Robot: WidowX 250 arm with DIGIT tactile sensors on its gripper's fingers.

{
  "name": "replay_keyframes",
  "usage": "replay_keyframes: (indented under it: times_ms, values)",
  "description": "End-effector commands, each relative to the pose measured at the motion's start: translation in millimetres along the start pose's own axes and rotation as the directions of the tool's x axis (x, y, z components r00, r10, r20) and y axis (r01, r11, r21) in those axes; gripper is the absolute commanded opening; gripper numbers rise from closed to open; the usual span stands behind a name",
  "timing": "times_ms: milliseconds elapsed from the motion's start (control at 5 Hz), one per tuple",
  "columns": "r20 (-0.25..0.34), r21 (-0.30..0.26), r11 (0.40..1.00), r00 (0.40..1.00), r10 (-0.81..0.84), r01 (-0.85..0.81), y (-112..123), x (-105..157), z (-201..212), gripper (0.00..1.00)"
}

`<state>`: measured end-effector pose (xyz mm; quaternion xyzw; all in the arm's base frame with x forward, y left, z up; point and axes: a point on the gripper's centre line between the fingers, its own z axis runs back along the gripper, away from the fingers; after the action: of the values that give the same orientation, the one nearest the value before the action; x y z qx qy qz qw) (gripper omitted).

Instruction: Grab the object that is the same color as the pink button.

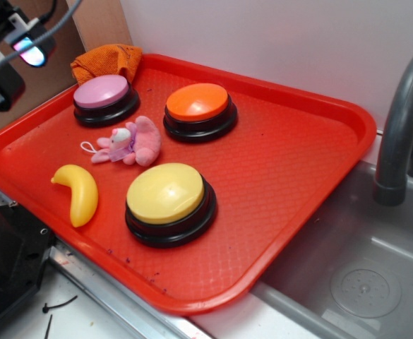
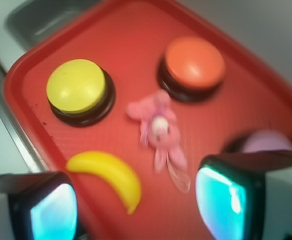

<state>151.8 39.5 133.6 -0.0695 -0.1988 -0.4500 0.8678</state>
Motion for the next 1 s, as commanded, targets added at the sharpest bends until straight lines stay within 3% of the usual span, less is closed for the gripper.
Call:
replay_keyframes:
  times_ms: [0, 200, 400, 600, 800]
  values:
    - [-0.080, 0.001, 0.993, 0.990, -0.116, 0.117, 28.3, 30.2, -64.2, 1.00]
    - [-0.117, -0.028, 0.992, 0.985, -0.124, 0.122, 32.4, 35.6, -88.1, 1.00]
    - [-0.197, -0.056, 0.994, 0.975, -0.106, 0.096, 30.9, 34.1, -114.5, 1.00]
    - [-0.216, -0.078, 0.994, 0.972, -0.093, 0.078, 27.6, 26.5, -123.9, 1.00]
    - [-0.235, -0.083, 0.994, 0.968, -0.090, 0.072, 25.9, 24.9, -126.4, 0.00]
